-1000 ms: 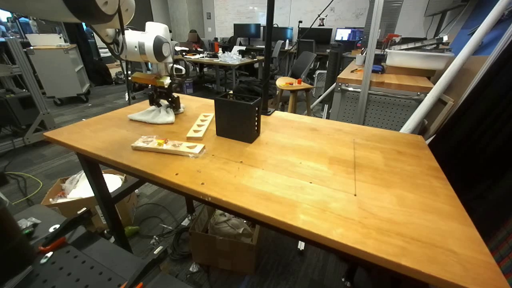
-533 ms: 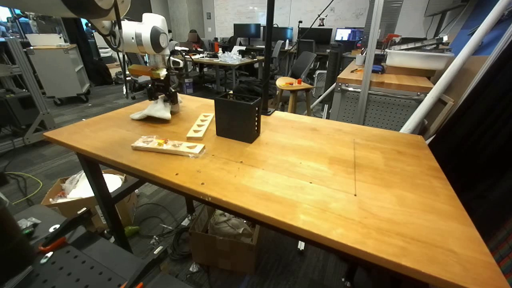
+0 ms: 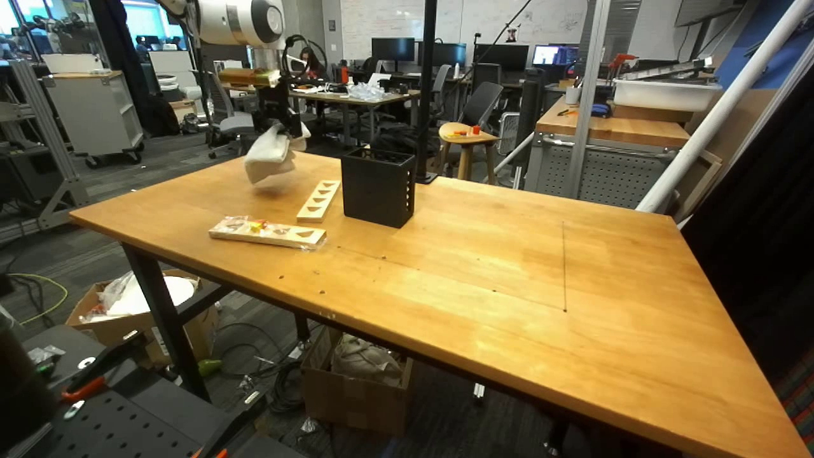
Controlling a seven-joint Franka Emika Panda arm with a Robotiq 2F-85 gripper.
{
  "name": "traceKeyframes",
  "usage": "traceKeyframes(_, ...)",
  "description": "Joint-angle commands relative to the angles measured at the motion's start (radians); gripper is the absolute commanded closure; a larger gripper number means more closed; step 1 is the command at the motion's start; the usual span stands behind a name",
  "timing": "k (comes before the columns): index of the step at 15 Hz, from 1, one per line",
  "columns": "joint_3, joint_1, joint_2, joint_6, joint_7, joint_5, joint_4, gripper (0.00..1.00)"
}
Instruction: Pick the cloth and shove it in the box
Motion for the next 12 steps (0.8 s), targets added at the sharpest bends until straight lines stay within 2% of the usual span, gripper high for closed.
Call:
traceKeyframes(1,-0.02,-0.062,-0.105,-0.061,-0.074,-0.006,-0.05,1.0)
traceKeyframes(6,-0.058,-0.178,-0.195,-0.119,-0.209,-0.004,-0.07,0.99)
traceKeyframes(12,-0.072,-0.312,-0.272,-0.164,-0.342,0.002,-0.121,0.99)
